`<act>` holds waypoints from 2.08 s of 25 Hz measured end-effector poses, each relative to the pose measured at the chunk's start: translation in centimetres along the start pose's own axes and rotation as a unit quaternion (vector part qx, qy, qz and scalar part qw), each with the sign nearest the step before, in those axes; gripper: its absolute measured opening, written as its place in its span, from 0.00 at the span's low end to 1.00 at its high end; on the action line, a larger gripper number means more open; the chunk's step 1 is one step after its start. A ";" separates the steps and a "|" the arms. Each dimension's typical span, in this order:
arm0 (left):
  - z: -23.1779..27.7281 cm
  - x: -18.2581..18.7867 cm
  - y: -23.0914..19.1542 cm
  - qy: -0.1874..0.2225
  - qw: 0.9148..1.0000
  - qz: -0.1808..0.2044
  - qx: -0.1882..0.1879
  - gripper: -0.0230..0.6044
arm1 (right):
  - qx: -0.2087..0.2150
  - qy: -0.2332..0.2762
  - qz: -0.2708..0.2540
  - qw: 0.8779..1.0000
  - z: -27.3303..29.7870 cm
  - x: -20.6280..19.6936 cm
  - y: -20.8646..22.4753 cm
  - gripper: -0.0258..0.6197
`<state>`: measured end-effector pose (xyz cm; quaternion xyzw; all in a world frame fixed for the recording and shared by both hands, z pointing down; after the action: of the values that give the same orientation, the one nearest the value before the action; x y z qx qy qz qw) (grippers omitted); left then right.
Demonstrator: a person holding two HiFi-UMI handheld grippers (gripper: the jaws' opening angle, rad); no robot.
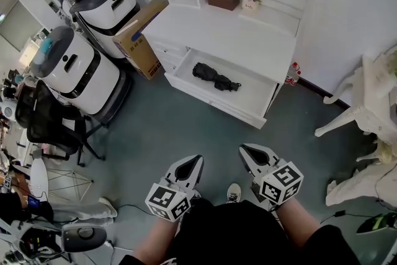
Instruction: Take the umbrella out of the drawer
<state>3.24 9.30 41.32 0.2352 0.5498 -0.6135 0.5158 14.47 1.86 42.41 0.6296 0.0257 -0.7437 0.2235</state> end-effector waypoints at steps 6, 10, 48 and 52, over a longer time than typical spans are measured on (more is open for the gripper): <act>0.5 0.6 -1.2 -0.001 1.000 0.000 -0.003 0.04 | -0.004 -0.002 0.002 1.000 1.3 0.2 0.2 0.04; 1.2 1.4 -2.9 -0.004 1.000 0.000 -0.019 0.04 | -0.016 -0.005 0.002 1.000 2.9 0.4 0.3 0.04; 3.0 10.8 -20.4 -0.039 0.988 0.016 -0.147 0.04 | -0.163 -0.002 -0.005 0.987 20.5 4.6 -1.0 0.04; 4.6 11.6 -20.9 -0.030 0.990 0.017 -0.135 0.04 | -0.152 -0.011 -0.008 0.988 21.8 4.7 1.3 0.04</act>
<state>-18.30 -2.09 41.72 0.1541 0.6073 -0.5320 0.5696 -5.72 -7.65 42.78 0.5797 0.1410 -0.7398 0.3112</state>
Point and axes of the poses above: the fingertips, and each gripper's own axes: z forward along the fingers, y to its right, x out of its top, the point moved 1 cm from there along -z, backward along the fingers, and after that the axes turned 10 degrees about -z, right-handed, at the moved point
